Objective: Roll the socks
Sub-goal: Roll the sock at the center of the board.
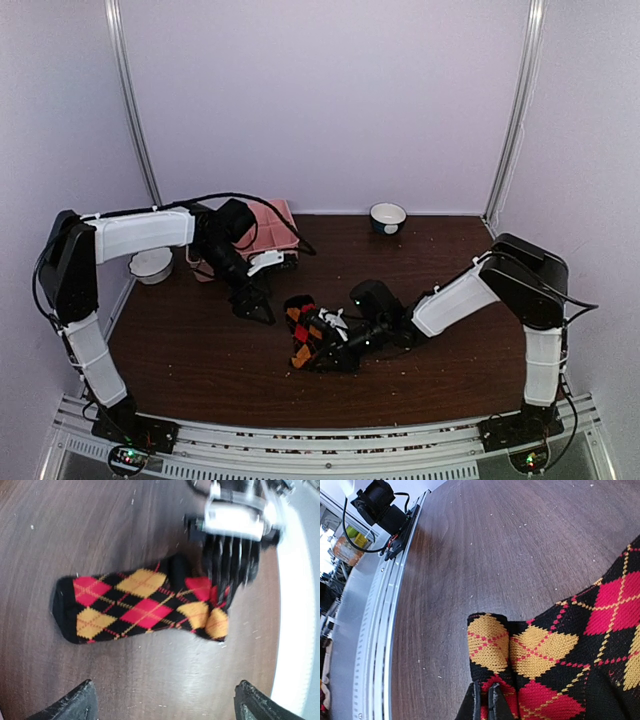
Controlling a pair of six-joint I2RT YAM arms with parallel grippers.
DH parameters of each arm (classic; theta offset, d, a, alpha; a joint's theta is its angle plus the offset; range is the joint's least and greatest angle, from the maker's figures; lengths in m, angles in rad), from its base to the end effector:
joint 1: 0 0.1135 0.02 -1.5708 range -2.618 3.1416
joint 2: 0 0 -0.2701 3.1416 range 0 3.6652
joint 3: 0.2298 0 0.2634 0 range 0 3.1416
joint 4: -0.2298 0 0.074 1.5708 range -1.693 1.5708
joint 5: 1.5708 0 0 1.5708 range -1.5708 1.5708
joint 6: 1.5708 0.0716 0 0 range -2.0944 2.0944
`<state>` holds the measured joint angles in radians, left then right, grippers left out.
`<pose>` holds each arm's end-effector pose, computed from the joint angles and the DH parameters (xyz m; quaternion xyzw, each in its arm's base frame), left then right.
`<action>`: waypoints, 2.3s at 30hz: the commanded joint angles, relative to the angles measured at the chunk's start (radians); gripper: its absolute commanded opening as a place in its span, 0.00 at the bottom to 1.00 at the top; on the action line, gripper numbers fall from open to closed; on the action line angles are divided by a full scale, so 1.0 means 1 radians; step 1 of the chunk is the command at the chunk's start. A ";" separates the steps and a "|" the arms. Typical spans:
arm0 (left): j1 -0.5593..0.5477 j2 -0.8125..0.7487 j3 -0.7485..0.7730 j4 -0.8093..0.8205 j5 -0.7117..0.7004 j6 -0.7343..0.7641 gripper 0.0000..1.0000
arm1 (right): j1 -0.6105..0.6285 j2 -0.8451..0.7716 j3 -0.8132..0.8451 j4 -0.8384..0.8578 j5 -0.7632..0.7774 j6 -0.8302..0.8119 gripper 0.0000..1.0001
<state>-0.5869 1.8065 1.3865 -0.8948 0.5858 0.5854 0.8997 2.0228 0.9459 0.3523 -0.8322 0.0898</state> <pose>0.2908 -0.2409 0.1970 0.5560 0.7707 -0.2865 0.1220 0.2097 0.3492 0.0781 -0.4811 0.7012 0.5027 0.1555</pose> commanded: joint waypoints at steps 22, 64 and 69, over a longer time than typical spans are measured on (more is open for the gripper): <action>-0.279 0.114 -0.093 0.230 -0.104 0.115 0.42 | -0.110 0.148 0.096 -0.404 0.012 0.210 0.00; -0.130 0.494 0.139 -0.123 0.158 -0.027 0.15 | -0.053 -0.288 -0.505 0.548 0.325 0.233 0.33; -0.112 0.560 0.211 -0.210 0.187 -0.025 0.17 | 0.041 -0.448 -0.502 0.297 0.583 -0.025 0.97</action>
<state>-0.7120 2.2696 1.5791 -0.9947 0.8398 0.5549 0.8707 1.6806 0.4137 0.7647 -0.5095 0.3161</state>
